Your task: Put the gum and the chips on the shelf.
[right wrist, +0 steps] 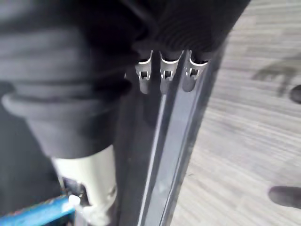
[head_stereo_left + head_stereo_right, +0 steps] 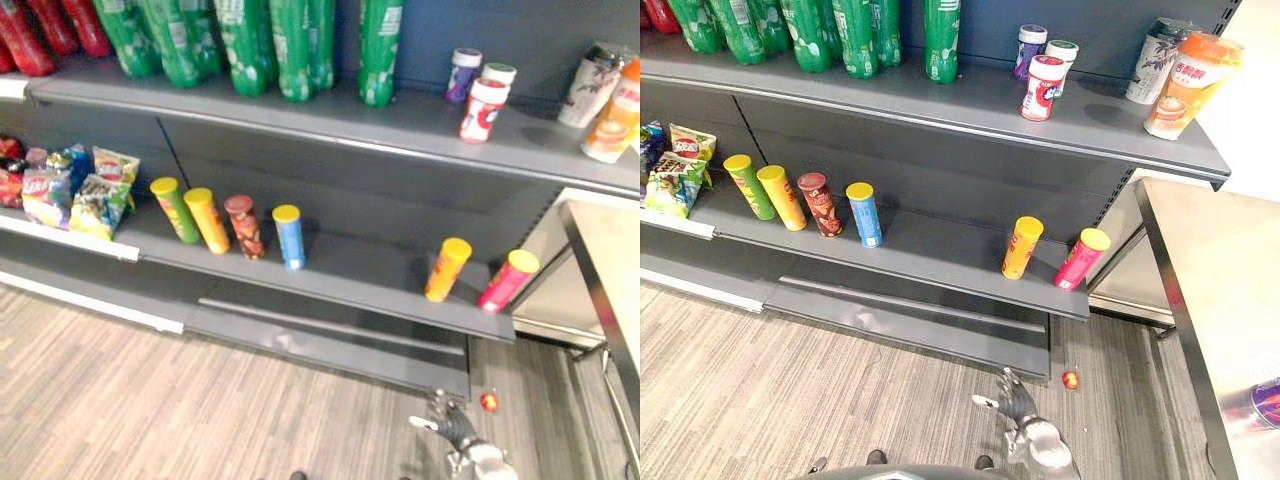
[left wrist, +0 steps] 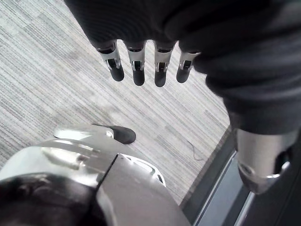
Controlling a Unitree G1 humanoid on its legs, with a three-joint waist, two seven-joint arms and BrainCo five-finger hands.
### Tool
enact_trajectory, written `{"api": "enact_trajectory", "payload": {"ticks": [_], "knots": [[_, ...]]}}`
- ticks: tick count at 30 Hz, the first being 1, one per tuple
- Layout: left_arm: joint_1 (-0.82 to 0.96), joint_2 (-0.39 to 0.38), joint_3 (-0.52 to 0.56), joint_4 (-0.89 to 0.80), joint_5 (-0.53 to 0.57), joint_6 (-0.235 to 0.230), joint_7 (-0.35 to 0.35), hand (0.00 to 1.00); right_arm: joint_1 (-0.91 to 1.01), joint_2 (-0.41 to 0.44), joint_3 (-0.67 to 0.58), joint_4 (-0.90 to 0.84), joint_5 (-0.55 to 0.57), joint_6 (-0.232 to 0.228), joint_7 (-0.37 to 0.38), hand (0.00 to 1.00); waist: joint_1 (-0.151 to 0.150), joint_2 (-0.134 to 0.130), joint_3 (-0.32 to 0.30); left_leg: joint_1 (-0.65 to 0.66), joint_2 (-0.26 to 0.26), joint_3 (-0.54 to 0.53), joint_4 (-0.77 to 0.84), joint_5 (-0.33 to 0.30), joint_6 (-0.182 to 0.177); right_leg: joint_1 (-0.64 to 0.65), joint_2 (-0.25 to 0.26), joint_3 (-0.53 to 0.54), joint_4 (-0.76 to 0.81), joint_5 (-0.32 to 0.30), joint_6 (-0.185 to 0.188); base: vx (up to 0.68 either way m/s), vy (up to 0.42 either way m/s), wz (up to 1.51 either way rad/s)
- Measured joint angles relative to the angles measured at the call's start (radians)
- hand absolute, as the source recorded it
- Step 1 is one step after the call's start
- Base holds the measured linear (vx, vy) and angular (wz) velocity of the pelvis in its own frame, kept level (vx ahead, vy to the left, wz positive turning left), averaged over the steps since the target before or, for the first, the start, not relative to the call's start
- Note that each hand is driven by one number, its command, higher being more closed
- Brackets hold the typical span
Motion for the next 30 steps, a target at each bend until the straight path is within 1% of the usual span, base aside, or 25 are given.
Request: {"api": "enact_trajectory", "payload": {"ticks": [1, 4, 8, 9, 10, 11, 12, 13, 14, 15, 16, 17, 18, 19, 20, 21, 22, 23, 24, 25, 26, 27, 28, 29, 30], "knots": [[0.0, -0.002, -0.005, 0.0, 0.0, 0.0, 0.0, 0.0, -0.006, 0.0, -0.029, 0.056, -0.024, 0.002, -0.007, 0.0, -0.001, 0.005, 0.0, 0.0, -0.003, 0.0, 0.0, 0.0, 0.0, 0.002, 0.0, 0.0, 0.0, 0.0, 0.0, 0.03, 0.009, -0.01], [0.0, -0.005, -0.007, 0.0, -0.001, 0.0, -0.001, 0.0, -0.01, 0.002, -0.096, 0.174, -0.028, 0.009, -0.031, 0.0, -0.003, 0.011, -0.001, 0.004, -0.003, -0.001, 0.0, -0.002, -0.001, 0.007, 0.0, -0.002, 0.0, -0.002, 0.001, 0.04, 0.004, 0.01], [0.0, 0.0, -0.025, 0.002, -0.006, -0.001, -0.005, 0.0, -0.025, 0.006, -0.261, 0.355, -0.029, 0.013, -0.057, 0.0, -0.004, 0.012, 0.004, 0.037, -0.006, 0.0, 0.0, -0.012, -0.001, 0.038, -0.002, -0.005, 0.0, -0.015, -0.001, 0.0, 0.0, 0.0], [0.0, 0.001, -0.025, 0.003, -0.008, -0.001, -0.007, 0.0, -0.026, 0.007, -0.286, 0.382, -0.029, 0.014, -0.063, 0.0, -0.004, 0.011, 0.005, 0.042, -0.007, 0.0, 0.0, -0.014, 0.001, 0.041, -0.003, -0.006, 0.001, -0.021, -0.003, 0.03, 0.017, 0.05], [-0.003, 0.004, -0.024, 0.003, -0.013, 0.0, -0.011, 0.0, -0.025, 0.008, -0.337, 0.43, -0.029, 0.019, -0.076, 0.0, -0.005, 0.01, 0.009, 0.053, -0.008, 0.0, 0.001, -0.021, 0.006, 0.046, -0.005, -0.007, 0.02, -0.035, -0.001, 0.01, 0.018, 0.07], [-0.006, 0.004, -0.024, 0.003, -0.013, 0.0, -0.015, 0.0, -0.014, 0.01, -0.382, 0.459, -0.031, 0.025, -0.083, 0.0, -0.011, 0.0, 0.015, 0.055, -0.012, 0.001, 0.007, -0.025, 0.009, 0.035, -0.011, -0.008, 0.057, -0.062, 0.005, 0.01, 0.02, 0.08], [-0.006, 0.006, -0.024, 0.003, -0.014, 0.0, -0.02, 0.0, -0.006, 0.012, -0.403, 0.459, -0.037, 0.031, -0.086, 0.0, -0.015, 0.001, 0.018, 0.058, -0.015, 0.001, 0.008, -0.026, 0.01, 0.026, -0.016, -0.008, 0.083, -0.076, 0.007, 0.04, 0.022, 0.09], [-0.004, 0.01, -0.023, 0.004, -0.014, 0.0, -0.027, 0.0, 0.006, 0.015, -0.43, 0.459, -0.043, 0.039, -0.088, 0.0, -0.028, -0.001, 0.021, 0.068, -0.021, 0.0, 0.016, -0.033, 0.013, 0.018, -0.024, -0.006, 0.12, -0.092, 0.012, 0.06, 0.018, 0.04], [-0.008, 0.015, -0.022, 0.004, -0.027, 0.0, -0.031, 0.0, 0.017, 0.024, -0.471, 0.458, -0.052, 0.04, -0.091, 0.0, -0.039, -0.012, 0.042, 0.065, -0.025, 0.002, 0.074, -0.065, 0.015, 0.019, -0.037, -0.001, 0.159, -0.105, 0.014, 0.07, 0.032, -0.07], [-0.008, 0.015, -0.017, 0.004, -0.046, 0.0, -0.034, 0.0, 0.026, 0.03, -0.501, 0.456, -0.055, 0.04, -0.092, 0.0, -0.045, -0.012, 0.054, 0.059, -0.024, 0.007, 0.126, -0.09, 0.015, 0.023, -0.043, 0.008, 0.176, -0.109, 0.018, 0.02, 0.043, -0.24], [-0.013, 0.011, 0.014, 0.014, -0.052, 0.0, -0.041, 0.0, 0.043, 0.043, -0.558, 0.452, -0.055, 0.04, -0.09, 0.0, -0.055, -0.008, 0.057, 0.037, -0.019, 0.02, 0.191, -0.123, 0.019, 0.022, -0.047, 0.024, 0.175, -0.105, 0.026, 0.01, 0.052, -0.34], [-0.021, 0.008, 0.031, 0.023, -0.052, 0.0, -0.046, 0.0, 0.053, 0.058, -0.586, 0.444, -0.055, 0.039, -0.088, 0.0, -0.056, -0.006, 0.058, 0.025, -0.015, 0.038, 0.223, -0.145, 0.022, 0.017, -0.05, 0.034, 0.172, -0.1, 0.035, -0.03, 0.081, -0.64], [-0.038, -0.009, 0.071, 0.014, -0.053, 0.001, -0.047, 0.0, 0.072, 0.071, -0.613, 0.404, -0.051, 0.041, -0.086, 0.0, -0.058, 0.004, 0.063, -0.039, 0.018, 0.086, 0.336, -0.205, 0.032, -0.024, -0.042, 0.073, 0.174, -0.075, 0.058, -0.05, 0.089, -0.76], [-0.039, -0.014, 0.086, 0.004, -0.051, 0.001, -0.047, 0.0, 0.075, 0.077, -0.614, 0.389, -0.046, 0.041, -0.086, 0.0, -0.059, 0.009, 0.063, -0.068, 0.037, 0.118, 0.388, -0.233, 0.036, -0.048, -0.032, 0.089, 0.173, -0.058, 0.062, -0.12, 0.141, -1.42], [-0.041, -0.028, 0.118, -0.012, -0.053, 0.0, -0.044, 0.0, 0.074, 0.093, -0.614, 0.361, -0.042, 0.043, -0.086, 0.0, -0.055, 0.017, 0.063, -0.119, 0.096, 0.184, 0.468, -0.285, 0.049, -0.108, -0.002, 0.119, 0.162, 0.003, 0.06, -0.2, 0.161, -2.02], [-0.048, -0.047, 0.156, -0.012, -0.053, 0.0, -0.042, 0.0, 0.064, 0.109, -0.615, 0.324, -0.011, 0.042, -0.087, 0.0, -0.05, 0.045, 0.071, -0.124, 0.154, 0.265, 0.49, -0.31, 0.066, -0.122, 0.03, 0.109, 0.076, 0.118, 0.053, -0.23, 0.156, -2.22], [-0.051, -0.047, 0.17, -0.014, -0.054, -0.002, -0.042, 0.0, 0.056, 0.121, -0.613, 0.314, -0.005, 0.041, -0.086, 0.0, -0.052, 0.04, 0.082, -0.114, 0.167, 0.305, 0.486, -0.312, 0.065, -0.128, 0.029, 0.046, 0.082, 0.125, 0.039, -0.23, 0.166, -2.06], [-0.066, -0.041, 0.172, -0.018, -0.054, -0.002, -0.037, 0.0, 0.061, 0.14, -0.616, 0.307, 0.007, 0.045, -0.09, 0.0, -0.057, 0.033, 0.094, -0.089, 0.185, 0.366, 0.479, -0.317, 0.06, -0.13, -0.004, -0.095, 0.165, 0.081, -0.017, -0.14, 0.144, -1.4], [-0.073, -0.041, 0.17, -0.023, -0.054, -0.004, -0.037, 0.0, 0.071, 0.145, -0.615, 0.307, 0.017, 0.046, -0.096, 0.0, -0.054, 0.031, 0.095, -0.076, 0.19, 0.394, 0.473, -0.317, 0.061, -0.127, -0.027, -0.151, 0.204, 0.064, -0.042, -0.14, 0.191, -1.53], [-0.084, -0.04, 0.153, -0.031, -0.054, -0.005, -0.037, 0.0, 0.083, 0.148, -0.613, 0.308, 0.024, 0.046, -0.111, 0.0, -0.052, 0.031, 0.095, -0.053, 0.2, 0.456, 0.466, -0.317, 0.061, -0.116, -0.073, -0.236, 0.278, 0.042, -0.075, -0.09, 0.197, -1.48], [-0.084, -0.033, 0.121, -0.037, -0.053, -0.008, -0.037, 0.0, 0.084, 0.147, -0.605, 0.312, 0.025, 0.046, -0.118, 0.0, -0.05, 0.028, 0.096, -0.034, 0.193, 0.508, 0.446, -0.304, 0.055, -0.105, -0.11, -0.275, 0.322, 0.035, -0.085, -0.09, 0.172, -1.4], [-0.088, -0.029, 0.099, -0.036, -0.053, -0.009, -0.037, 0.0, 0.079, 0.144, -0.602, 0.322, 0.025, 0.045, -0.12, 0.0, -0.052, 0.027, 0.095, -0.028, 0.185, 0.532, 0.434, -0.296, 0.053, -0.099, -0.128, -0.281, 0.337, 0.034, -0.085, -0.06, 0.115, -1.2], [-0.104, -0.025, 0.048, -0.036, -0.053, -0.009, -0.038, 0.0, 0.067, 0.133, -0.596, 0.349, 0.025, 0.046, -0.126, 0.0, -0.054, 0.025, 0.095, -0.022, 0.166, 0.574, 0.403, -0.28, 0.056, -0.085, -0.158, -0.295, 0.344, 0.016, -0.078, -0.1, 0.049, -0.91], [-0.116, -0.026, 0.009, -0.036, -0.053, -0.01, -0.039, 0.0, 0.054, 0.123, -0.597, 0.375, 0.026, 0.045, -0.133, 0.0, -0.055, 0.024, 0.095, -0.02, 0.149, 0.605, 0.38, -0.268, 0.051, -0.072, -0.18, -0.325, 0.327, -0.003, -0.073, -0.08, 0.02, -0.8], [-0.119, -0.027, -0.004, -0.035, -0.053, -0.01, -0.04, 0.0, 0.047, 0.118, -0.597, 0.384, 0.026, 0.047, -0.138, 0.0, -0.054, 0.024, 0.094, -0.02, 0.145, 0.618, 0.375, -0.265, 0.047, -0.067, -0.185, -0.344, 0.312, -0.011, -0.07, -0.07, -0.027, -0.7]]}}
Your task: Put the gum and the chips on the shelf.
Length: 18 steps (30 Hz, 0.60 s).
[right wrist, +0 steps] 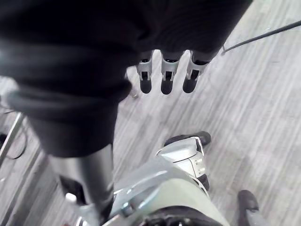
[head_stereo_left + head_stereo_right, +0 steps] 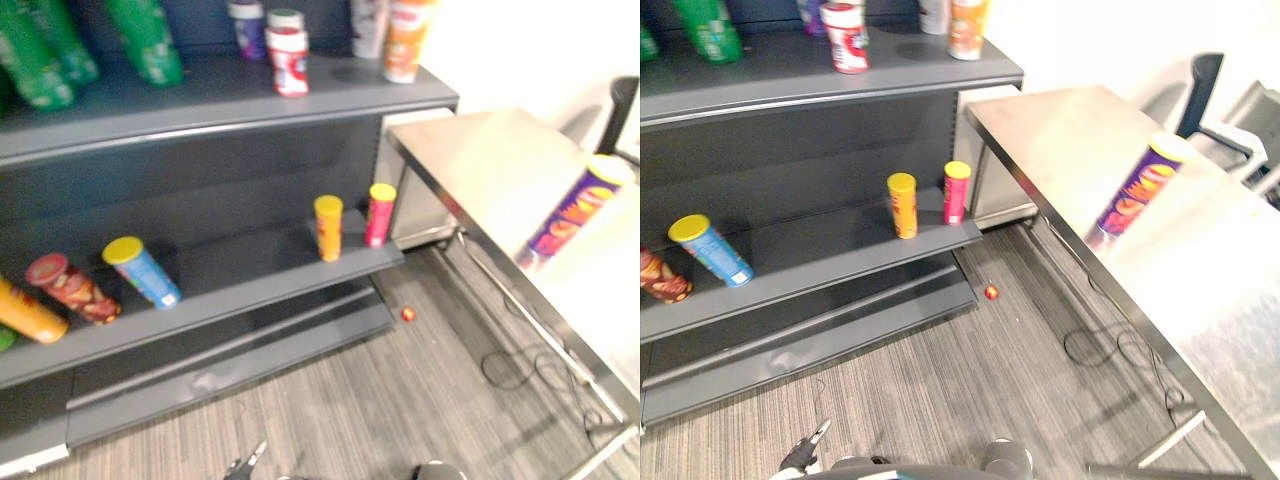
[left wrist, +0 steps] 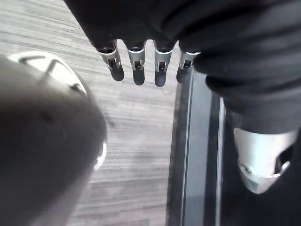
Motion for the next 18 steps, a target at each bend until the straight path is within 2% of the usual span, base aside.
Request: {"api": "enact_trajectory", "payload": {"ticks": [2, 3, 4, 7, 12, 13, 15, 16, 17, 18], "knots": [[-0.002, 0.0, -0.022, 0.0, -0.002, 0.0, -0.007, 0.0, -0.036, -0.012, 0.001, 0.03, 0.0, 0.0, -0.011, 0.0, 0.001, -0.008, -0.004, 0.009, -0.006, 0.06, -0.011, 0.016, -0.015, 0.016, -0.002, -0.096, -0.086, -0.028, 0.03, -0.02, -0.105, -0.73], [-0.002, 0.001, -0.024, 0.001, -0.003, 0.0, -0.007, 0.0, -0.051, -0.014, 0.002, 0.034, 0.0, 0.0, -0.013, 0.0, 0.003, -0.015, -0.007, 0.016, -0.011, 0.083, -0.02, 0.028, -0.013, 0.024, 0.005, -0.108, -0.127, -0.041, 0.053, -0.02, -0.145, -0.6], [-0.003, 0.002, -0.029, 0.003, -0.015, 0.0, -0.007, 0.0, -0.066, -0.019, 0.002, 0.035, 0.001, 0.0, -0.015, 0.0, 0.0, -0.004, -0.003, 0.019, -0.007, 0.093, -0.026, 0.036, -0.016, 0.027, 0.016, -0.105, -0.148, -0.036, 0.064, -0.02, -0.121, -0.43], [-0.005, -0.003, -0.059, 0.027, -0.039, 0.001, -0.011, 0.0, -0.083, -0.043, 0.0, 0.034, 0.003, -0.003, -0.014, 0.0, -0.005, 0.023, -0.012, 0.022, 0.019, 0.107, -0.051, 0.086, -0.018, 0.03, 0.067, -0.089, -0.193, -0.023, 0.062, 0.0, -0.159, -0.19], [-0.005, -0.003, -0.054, 0.029, -0.039, 0.001, -0.019, 0.0, -0.097, -0.045, -0.001, 0.033, 0.007, -0.007, -0.012, 0.0, -0.01, 0.038, -0.009, 0.056, 0.068, 0.13, -0.041, 0.12, -0.043, 0.047, 0.122, -0.069, -0.195, -0.033, 0.045, 0.06, -0.133, -0.26], [-0.005, -0.004, -0.034, 0.028, -0.04, 0.001, -0.02, 0.0, -0.1, -0.044, -0.001, 0.035, 0.012, -0.009, -0.012, 0.0, -0.029, 0.035, -0.005, 0.053, 0.107, 0.128, 0.014, 0.124, -0.042, 0.051, 0.141, -0.063, -0.196, -0.043, 0.031, 0.04, -0.131, -0.33], [-0.007, -0.008, -0.015, 0.022, -0.045, 0.001, -0.02, 0.0, -0.101, -0.045, -0.001, 0.035, 0.039, -0.011, -0.013, 0.0, -0.03, 0.036, 0.01, 0.061, 0.17, 0.126, 0.115, 0.128, -0.037, 0.062, 0.167, -0.022, -0.199, -0.053, 0.018, 0.03, -0.145, -0.61], [-0.006, -0.009, -0.003, 0.016, -0.073, -0.002, -0.018, 0.0, -0.101, -0.048, 0.001, 0.036, 0.048, -0.012, -0.013, 0.0, -0.028, 0.036, 0.02, 0.068, 0.201, 0.089, 0.183, 0.147, -0.008, 0.07, 0.18, 0.021, -0.198, -0.059, 0.008, 0.03, -0.137, -0.89], [-0.006, -0.01, 0.01, 0.016, -0.103, -0.005, -0.018, 0.0, -0.101, -0.052, 0.004, 0.036, 0.059, -0.013, -0.012, 0.0, -0.026, 0.034, 0.028, 0.061, 0.206, -0.001, 0.228, 0.176, 0.03, 0.079, 0.189, 0.059, -0.199, -0.061, 0.002, 0.05, -0.143, -1.18], [-0.002, -0.011, 0.012, 0.008, -0.135, -0.014, -0.018, 0.0, -0.101, -0.062, 0.005, 0.033, 0.086, -0.015, -0.013, 0.0, -0.025, 0.023, 0.034, 0.002, 0.18, -0.186, 0.278, 0.166, 0.008, 0.082, 0.179, 0.108, -0.198, -0.062, -0.001, 0.05, -0.051, -1.03]]}}
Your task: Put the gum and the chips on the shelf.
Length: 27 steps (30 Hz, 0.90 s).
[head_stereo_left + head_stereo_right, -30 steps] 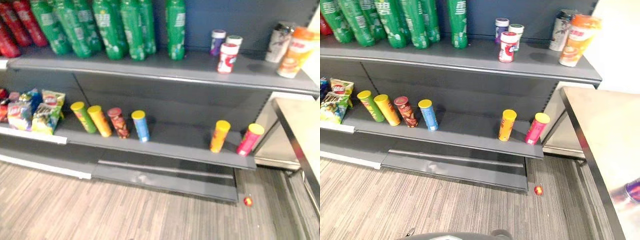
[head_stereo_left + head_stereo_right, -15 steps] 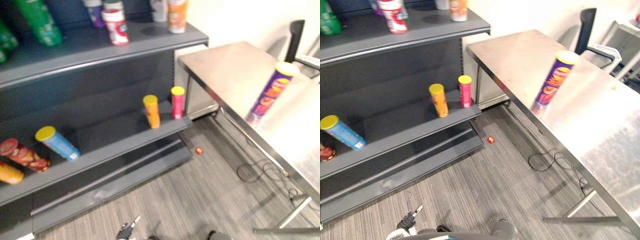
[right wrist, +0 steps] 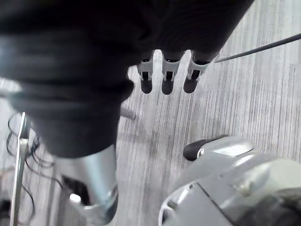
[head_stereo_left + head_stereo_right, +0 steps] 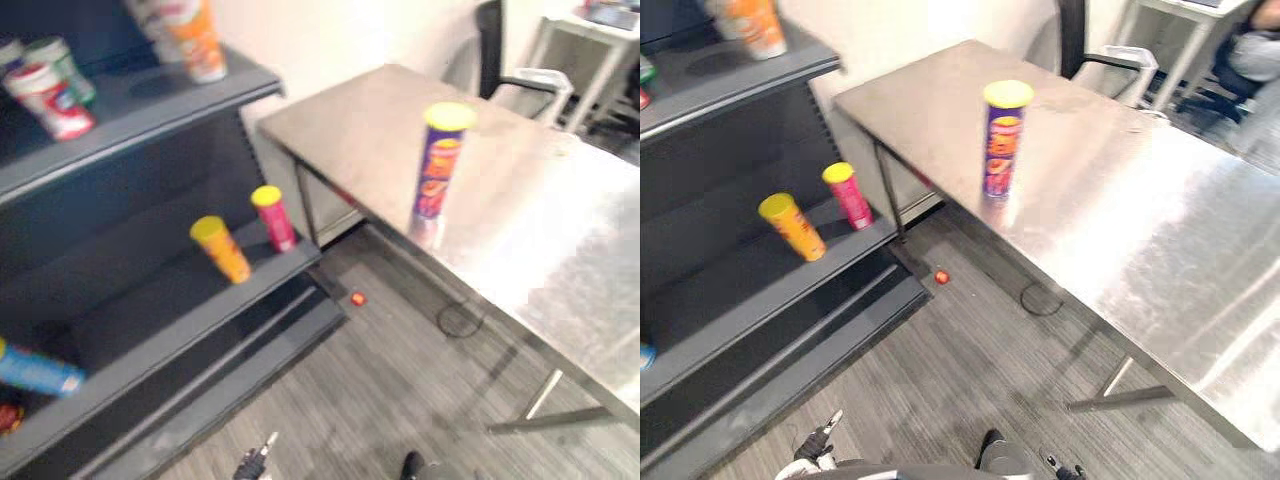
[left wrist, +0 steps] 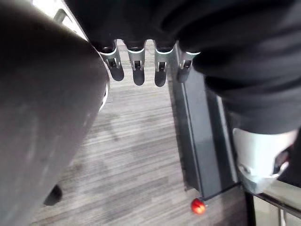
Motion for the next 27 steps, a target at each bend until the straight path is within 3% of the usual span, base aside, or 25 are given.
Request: {"api": "enact_trajectory", "payload": {"ticks": [1, 2, 6, 8, 9, 13, 16, 24, 27], "knots": [[-0.001, -0.004, 0.0, 0.0, -0.014, -0.001, 0.0, 0.0, -0.004, -0.006, 0.004, 0.001, 0.007, 0.0, 0.0, 0.0, -0.001, 0.003, 0.002, -0.016, -0.047, -0.099, -0.018, -0.041, -0.028, -0.003, -0.008, 0.028, 0.0, 0.001, -0.001, 0.08, 0.039, -1.41], [0.004, -0.027, -0.005, 0.001, -0.022, -0.008, 0.0, 0.0, -0.017, -0.036, 0.007, 0.003, 0.029, -0.001, -0.002, 0.0, 0.001, 0.012, 0.005, -0.034, -0.147, -0.26, -0.067, -0.107, -0.048, -0.007, -0.021, 0.099, -0.013, -0.005, -0.013, 0.06, 0.091, -1.22], [0.009, -0.028, -0.027, -0.001, -0.025, -0.025, -0.001, 0.0, -0.012, -0.053, 0.016, -0.006, 0.029, -0.043, -0.005, 0.0, 0.003, 0.018, 0.006, -0.066, -0.214, -0.363, -0.239, -0.125, -0.05, -0.003, -0.009, 0.209, -0.026, -0.005, -0.012, 0.05, 0.139, -1.0], [0.01, -0.037, -0.028, 0.0, -0.024, -0.027, -0.001, 0.0, -0.002, -0.063, 0.014, -0.015, 0.031, -0.058, -0.004, 0.0, 0.004, 0.04, 0.004, -0.082, -0.233, -0.457, -0.382, -0.073, -0.058, -0.007, 0.007, 0.253, -0.028, -0.008, 0.024, 0.09, 0.284, -0.8], [0.007, -0.041, -0.02, 0.0, -0.021, -0.027, 0.0, 0.0, 0.001, -0.059, 0.005, -0.02, 0.037, -0.058, -0.004, 0.0, 0.014, 0.042, -0.001, -0.074, -0.251, -0.468, -0.373, -0.048, -0.077, -0.001, 0.0, 0.281, -0.029, -0.006, 0.05, 0.13, 0.246, -0.62], [0.008, -0.025, 0.009, 0.0, -0.017, -0.026, 0.002, 0.0, 0.035, -0.003, -0.023, -0.033, 0.069, -0.057, 0.005, 0.0, 0.026, -0.009, -0.012, -0.048, -0.317, -0.419, -0.368, -0.092, -0.051, 0.018, -0.068, 0.308, -0.05, 0.011, 0.071, 0.17, 0.223, -0.25], [0.014, -0.026, 0.016, 0.015, -0.009, -0.021, 0.002, 0.0, 0.033, 0.013, -0.085, -0.03, 0.071, -0.055, 0.008, 0.0, 0.025, -0.001, -0.027, -0.004, -0.365, -0.393, -0.392, -0.106, -0.028, 0.038, -0.108, 0.31, -0.073, 0.028, 0.097, 0.19, 0.205, -0.21], [0.014, -0.009, 0.009, 0.03, 0.05, -0.021, 0.001, 0.0, -0.018, -0.007, -0.212, 0.045, 0.121, -0.048, 0.01, 0.0, 0.028, -0.007, -0.058, 0.044, -0.377, -0.367, -0.449, -0.107, -0.027, 0.012, -0.104, 0.36, -0.103, 0.069, 0.115, 0.08, 0.024, -0.36], [0.015, -0.003, 0.01, 0.029, 0.104, -0.021, 0.002, 0.0, -0.025, -0.04, -0.377, 0.046, 0.159, -0.035, -0.006, 0.0, 0.026, -0.014, -0.078, 0.054, -0.384, -0.376, -0.474, -0.107, -0.027, 0.009, -0.105, 0.354, -0.118, 0.081, 0.113, -0.01, -0.011, -0.17]]}}
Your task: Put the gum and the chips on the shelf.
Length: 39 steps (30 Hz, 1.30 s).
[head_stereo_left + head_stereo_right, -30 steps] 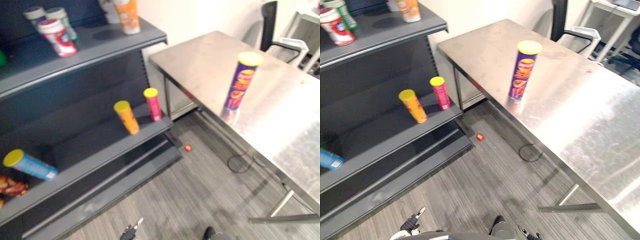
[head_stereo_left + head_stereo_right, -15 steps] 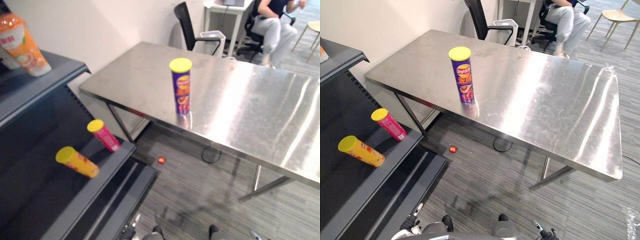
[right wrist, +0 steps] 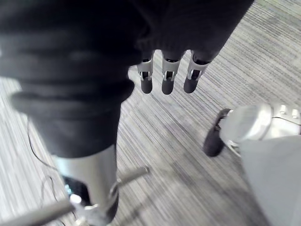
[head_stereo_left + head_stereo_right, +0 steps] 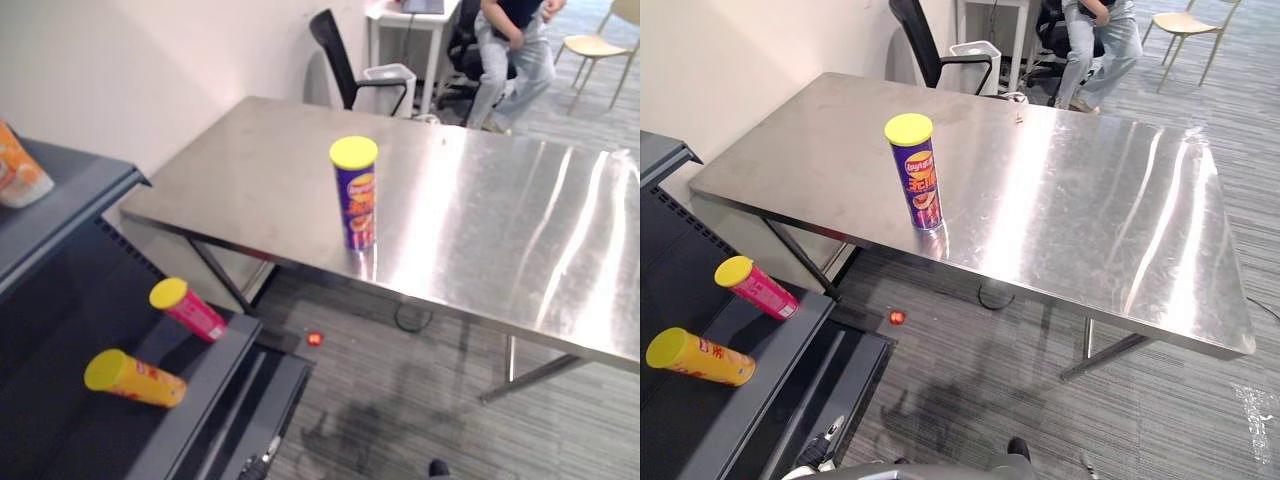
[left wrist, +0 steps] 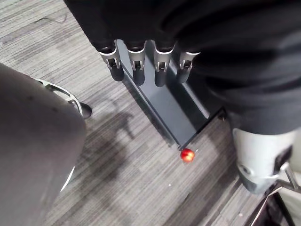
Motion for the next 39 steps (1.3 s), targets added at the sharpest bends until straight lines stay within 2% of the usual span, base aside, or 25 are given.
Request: {"api": "enact_trajectory", "payload": {"ticks": [3, 6, 7, 8, 12, 14, 17, 19, 22, 25, 27, 32, 35, 39], "knots": [[0.005, 0.01, 0.001, -0.001, 0.026, 0.001, 0.001, 0.0, -0.013, -0.076, -0.241, -0.001, 0.044, 0.0, -0.033, 0.0, -0.004, -0.015, -0.021, 0.002, -0.008, -0.007, -0.015, -0.003, 0.006, -0.005, -0.004, -0.014, 0.0, 0.0, 0.0, -0.05, -0.007, -0.02], [0.012, 0.012, -0.001, -0.001, 0.044, 0.001, 0.008, 0.0, -0.052, -0.178, -0.339, -0.033, 0.107, -0.004, -0.082, 0.0, -0.011, -0.026, -0.028, 0.011, -0.02, -0.001, -0.041, 0.002, 0.013, -0.012, -0.013, -0.014, -0.002, -0.002, 0.002, -0.08, -0.01, -0.13], [0.017, 0.012, -0.001, -0.001, 0.045, 0.001, 0.011, 0.0, -0.063, -0.189, -0.339, -0.062, 0.107, -0.005, -0.094, 0.0, -0.017, -0.027, -0.031, 0.012, -0.022, 0.0, -0.043, 0.003, 0.012, -0.014, -0.014, -0.015, -0.004, -0.002, 0.001, -0.09, -0.015, -0.18], [0.027, 0.012, -0.002, -0.001, 0.05, 0.001, 0.015, 0.0, -0.074, -0.193, -0.324, -0.168, 0.107, -0.011, -0.123, 0.0, -0.029, -0.022, -0.038, 0.013, -0.024, 0.004, -0.047, 0.005, 0.01, -0.02, -0.016, -0.014, -0.01, -0.002, 0.001, -0.06, -0.015, -0.18], [0.039, 0.011, -0.011, -0.002, 0.053, 0.001, 0.029, 0.0, -0.077, -0.193, -0.242, -0.551, 0.1, -0.061, -0.231, 0.0, -0.032, -0.01, -0.054, 0.0, -0.029, 0.004, -0.057, 0.013, 0.003, -0.04, -0.016, -0.014, -0.015, -0.012, -0.001, -0.02, -0.031, -0.1], [0.042, 0.01, -0.012, -0.009, 0.053, 0.001, 0.032, 0.0, -0.091, -0.196, -0.19, -0.788, 0.056, -0.1, -0.275, 0.0, -0.032, -0.017, -0.061, -0.003, -0.025, 0.001, -0.081, 0.037, 0.003, -0.055, -0.008, -0.015, -0.013, -0.005, 0.011, -0.01, -0.065, 0.04], [0.045, 0.012, -0.015, -0.016, 0.054, 0.001, 0.032, 0.0, -0.146, -0.194, -0.106, -0.936, 0.044, -0.163, -0.304, 0.0, -0.029, -0.04, -0.077, -0.002, -0.017, -0.004, -0.114, 0.062, -0.002, -0.065, 0.006, -0.021, -0.012, -0.003, 0.014, 0.01, -0.071, 0.05], [0.045, 0.011, -0.025, -0.019, 0.054, 0.001, 0.031, 0.0, -0.159, -0.183, -0.008, -1.022, 0.022, -0.184, -0.304, 0.0, -0.028, -0.042, -0.089, -0.002, -0.013, -0.011, -0.123, 0.067, -0.005, -0.065, 0.011, -0.028, -0.013, -0.003, 0.014, 0.02, -0.062, 0.1], [0.044, 0.01, -0.05, -0.022, 0.061, 0.001, 0.031, 0.0, -0.158, -0.161, 0.164, -1.185, -0.03, -0.186, -0.261, 0.0, -0.025, -0.046, -0.092, -0.006, -0.011, -0.023, -0.127, 0.069, -0.005, -0.064, 0.012, -0.039, -0.013, -0.003, 0.014, 0.02, -0.041, 0.12], [0.043, 0.013, -0.081, -0.046, 0.083, 0.0, 0.025, 0.0, -0.159, -0.164, 0.318, -1.288, -0.059, -0.186, -0.151, 0.0, -0.007, -0.048, -0.092, -0.021, -0.011, -0.046, -0.123, 0.07, -0.003, -0.064, 0.01, -0.055, -0.013, -0.001, 0.015, 0.02, -0.03, 0.19], [0.043, 0.017, -0.095, -0.058, 0.084, -0.001, 0.012, 0.0, -0.16, -0.178, 0.379, -1.291, -0.057, -0.184, -0.078, 0.0, 0.005, -0.054, -0.093, -0.025, -0.011, -0.065, -0.12, 0.072, -0.001, -0.054, 0.01, -0.077, -0.013, -0.001, 0.015, 0.02, -0.032, 0.27], [0.037, 0.045, -0.163, -0.061, 0.091, -0.003, -0.007, 0.0, -0.221, -0.233, 0.617, -1.245, -0.059, -0.179, 0.001, 0.0, 0.009, -0.065, -0.083, -0.028, -0.009, -0.111, -0.107, 0.071, -0.001, -0.028, 0.008, -0.115, -0.012, -0.001, 0.015, 0.01, -0.03, 0.21], [0.035, 0.045, -0.171, -0.083, 0.091, -0.007, -0.009, 0.0, -0.253, -0.233, 0.707, -1.181, -0.06, -0.17, 0.021, 0.0, 0.031, -0.071, -0.074, -0.04, -0.009, -0.123, -0.096, 0.071, -0.001, -0.027, 0.006, -0.128, -0.011, -0.001, 0.015, -0.03, -0.023, 0.15], [0.023, 0.041, -0.188, -0.093, 0.091, -0.008, -0.007, 0.0, -0.294, -0.233, 0.791, -1.116, -0.084, -0.137, 0.045, 0.0, 0.057, -0.063, -0.058, -0.057, -0.01, -0.153, -0.084, 0.075, 0.001, -0.021, 0.004, -0.154, -0.01, -0.001, 0.015, -0.04, -0.023, 0.21]]}}
